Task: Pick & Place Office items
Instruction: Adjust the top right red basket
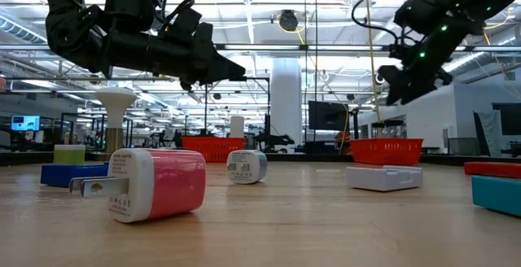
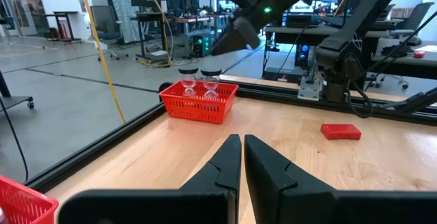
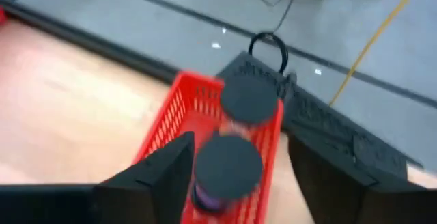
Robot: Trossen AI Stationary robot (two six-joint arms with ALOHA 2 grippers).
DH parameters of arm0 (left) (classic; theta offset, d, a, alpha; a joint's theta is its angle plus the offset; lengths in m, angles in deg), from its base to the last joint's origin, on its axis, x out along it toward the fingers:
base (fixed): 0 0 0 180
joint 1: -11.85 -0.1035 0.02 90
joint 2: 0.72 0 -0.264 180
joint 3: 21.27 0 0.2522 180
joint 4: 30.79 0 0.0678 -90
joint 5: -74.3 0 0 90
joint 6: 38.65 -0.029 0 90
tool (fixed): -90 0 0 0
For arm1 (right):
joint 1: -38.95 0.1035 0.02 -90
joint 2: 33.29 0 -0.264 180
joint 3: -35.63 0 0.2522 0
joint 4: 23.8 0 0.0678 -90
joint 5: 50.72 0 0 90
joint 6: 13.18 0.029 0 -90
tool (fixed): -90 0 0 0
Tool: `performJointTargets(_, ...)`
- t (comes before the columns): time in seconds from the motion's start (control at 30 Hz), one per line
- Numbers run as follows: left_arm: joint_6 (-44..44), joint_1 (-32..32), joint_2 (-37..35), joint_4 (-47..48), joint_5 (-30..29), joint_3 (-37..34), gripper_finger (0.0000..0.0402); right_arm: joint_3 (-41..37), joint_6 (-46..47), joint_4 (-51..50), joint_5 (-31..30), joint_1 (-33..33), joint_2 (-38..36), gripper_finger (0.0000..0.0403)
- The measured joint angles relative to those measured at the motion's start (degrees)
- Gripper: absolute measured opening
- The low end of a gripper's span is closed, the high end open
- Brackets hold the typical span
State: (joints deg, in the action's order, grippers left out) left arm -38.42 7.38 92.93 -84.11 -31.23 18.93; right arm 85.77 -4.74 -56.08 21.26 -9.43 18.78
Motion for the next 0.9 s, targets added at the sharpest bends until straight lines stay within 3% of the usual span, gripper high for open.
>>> performJointTargets(0.2, 0.0, 0.0, 0.0, 0.0, 0.0, 0.0, 0.0024, 0.0, 8.7, -14.0, -0.1, 0.3, -1.6, 0.0088)
performJointTargets(0.37, 0.0, 0.0, 0.0, 0.0, 0.0, 0.0, 0.0024, -0.5, 11.7, -15.1, -2.5, -0.9, 2.0, 0.0012)
performJointTargets(0.53, 0.0, 0.0, 0.0, 0.0, 0.0, 0.0, 0.0024, -1.2, 12.5, -13.8, -7.8, -1.5, 6.1, 0.0005)
performJointTargets(0.9, 0.0, 0.0, 0.0, 0.0, 0.0, 0.0, 0.0024, -1.6, 14.4, -13.2, -10.2, -1.5, 9.2, 0.0007)
